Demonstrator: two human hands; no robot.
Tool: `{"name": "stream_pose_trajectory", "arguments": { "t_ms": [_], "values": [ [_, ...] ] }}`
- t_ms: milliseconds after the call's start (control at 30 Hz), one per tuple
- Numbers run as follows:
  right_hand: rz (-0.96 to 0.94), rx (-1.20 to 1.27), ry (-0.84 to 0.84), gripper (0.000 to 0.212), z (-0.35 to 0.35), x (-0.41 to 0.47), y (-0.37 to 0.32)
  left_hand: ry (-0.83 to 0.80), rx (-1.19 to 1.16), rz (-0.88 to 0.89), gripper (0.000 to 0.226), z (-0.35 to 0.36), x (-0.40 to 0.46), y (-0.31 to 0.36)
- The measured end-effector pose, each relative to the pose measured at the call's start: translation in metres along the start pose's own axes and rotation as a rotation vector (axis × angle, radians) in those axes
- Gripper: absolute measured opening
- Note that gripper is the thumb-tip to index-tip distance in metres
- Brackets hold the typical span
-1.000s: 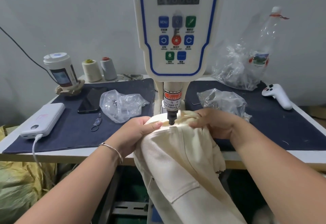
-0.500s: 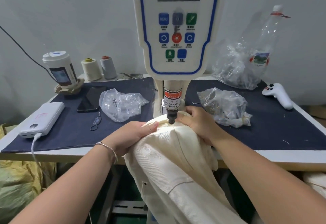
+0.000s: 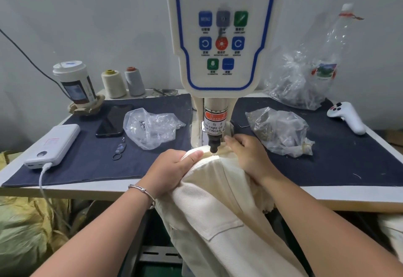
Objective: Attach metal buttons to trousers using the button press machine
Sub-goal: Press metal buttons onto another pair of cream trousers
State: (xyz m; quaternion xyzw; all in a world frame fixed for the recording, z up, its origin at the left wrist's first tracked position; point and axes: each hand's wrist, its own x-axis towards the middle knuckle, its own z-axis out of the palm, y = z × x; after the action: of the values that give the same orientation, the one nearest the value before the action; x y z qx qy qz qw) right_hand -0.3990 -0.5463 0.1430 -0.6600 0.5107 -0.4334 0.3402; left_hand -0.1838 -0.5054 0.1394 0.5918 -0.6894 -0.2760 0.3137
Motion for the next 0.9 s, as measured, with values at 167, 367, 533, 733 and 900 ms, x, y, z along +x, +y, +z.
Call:
{"name": "stream_pose_trajectory", "arguments": {
  "t_ms": [167, 367, 533, 733, 900],
  "values": [
    [0.006, 0.139, 0.012, 0.047, 0.001, -0.009, 0.002, 0.005, 0.044, 0.028, 0.061, 0.001, 0.000, -0.001],
    [0.010, 0.168, -0.041, 0.044, 0.002, -0.010, 0.002, 0.006, 0.063, -0.014, 0.060, -0.003, -0.002, -0.002],
    [0.001, 0.184, -0.016, 0.043, 0.003, -0.011, 0.002, 0.000, 0.200, -0.015, 0.059, -0.001, -0.005, 0.002],
    [0.031, 0.168, 0.109, 0.041, 0.007, -0.009, 0.001, -0.012, 0.240, 0.024, 0.058, 0.003, -0.006, 0.005],
    [0.039, 0.168, 0.124, 0.024, 0.008, -0.009, 0.007, -0.018, 0.250, 0.020, 0.057, 0.006, -0.009, 0.002]
  ]
}}
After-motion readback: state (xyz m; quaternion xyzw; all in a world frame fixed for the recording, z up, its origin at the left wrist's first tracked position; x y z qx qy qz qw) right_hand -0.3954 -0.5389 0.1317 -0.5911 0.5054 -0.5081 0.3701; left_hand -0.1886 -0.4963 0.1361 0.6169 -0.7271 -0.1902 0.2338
